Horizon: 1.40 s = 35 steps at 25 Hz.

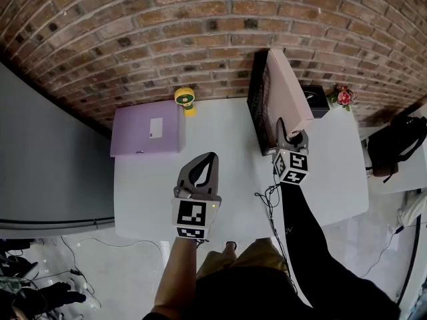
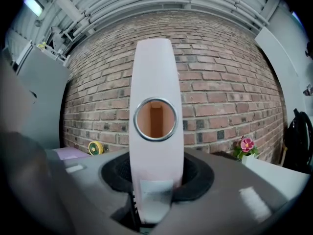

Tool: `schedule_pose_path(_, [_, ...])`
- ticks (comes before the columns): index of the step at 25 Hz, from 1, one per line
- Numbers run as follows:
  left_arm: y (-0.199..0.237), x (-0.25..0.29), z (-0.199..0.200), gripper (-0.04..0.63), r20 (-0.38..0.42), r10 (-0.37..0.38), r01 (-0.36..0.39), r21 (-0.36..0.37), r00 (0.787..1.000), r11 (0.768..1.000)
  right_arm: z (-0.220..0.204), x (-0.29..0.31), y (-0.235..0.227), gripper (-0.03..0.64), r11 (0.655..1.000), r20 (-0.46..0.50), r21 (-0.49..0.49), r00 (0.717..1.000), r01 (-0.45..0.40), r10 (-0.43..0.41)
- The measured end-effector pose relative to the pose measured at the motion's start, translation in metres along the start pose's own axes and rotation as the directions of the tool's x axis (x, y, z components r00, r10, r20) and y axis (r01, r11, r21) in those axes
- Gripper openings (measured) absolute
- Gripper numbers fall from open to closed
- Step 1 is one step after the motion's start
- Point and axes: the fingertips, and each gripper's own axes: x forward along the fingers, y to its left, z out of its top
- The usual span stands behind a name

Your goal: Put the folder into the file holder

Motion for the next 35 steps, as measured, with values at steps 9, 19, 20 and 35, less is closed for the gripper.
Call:
schedule_pose_path(9, [-0.001,-0.003,0.005,0.008,0.018,-0.002,0.002,-0.017,1.000,1.000,-0.003,0.002,0.009,0.164,0.999,-0.022,-0.030,0.999,-0.038,0.037])
schedule_pose_path(19, [0.002,-0.011,0.015,0.009,0.045,0.001,0.000,-0.036,0.999,0.999,0.011,-0.014,0.021,0.314,0.995,-0.064,-0.051,0.994,-0.089,0.085])
schedule_pose_path(20, [0.001,-0.011,0.019,0.009,0.056,0.001,0.002,-0.043,0.998,0.999,0.014,-0.017,0.023,0.314,0.994,-0.063,-0.058,0.994,-0.093,0.089])
schedule_pose_path(35, [-0.031,-0.024,0.047,0.009,0.126,-0.055,0.060,-0.042,0.991,0.997,0.055,-0.073,0.047,0.314,0.993,-0.007,-0.048,0.994,-0.106,0.105])
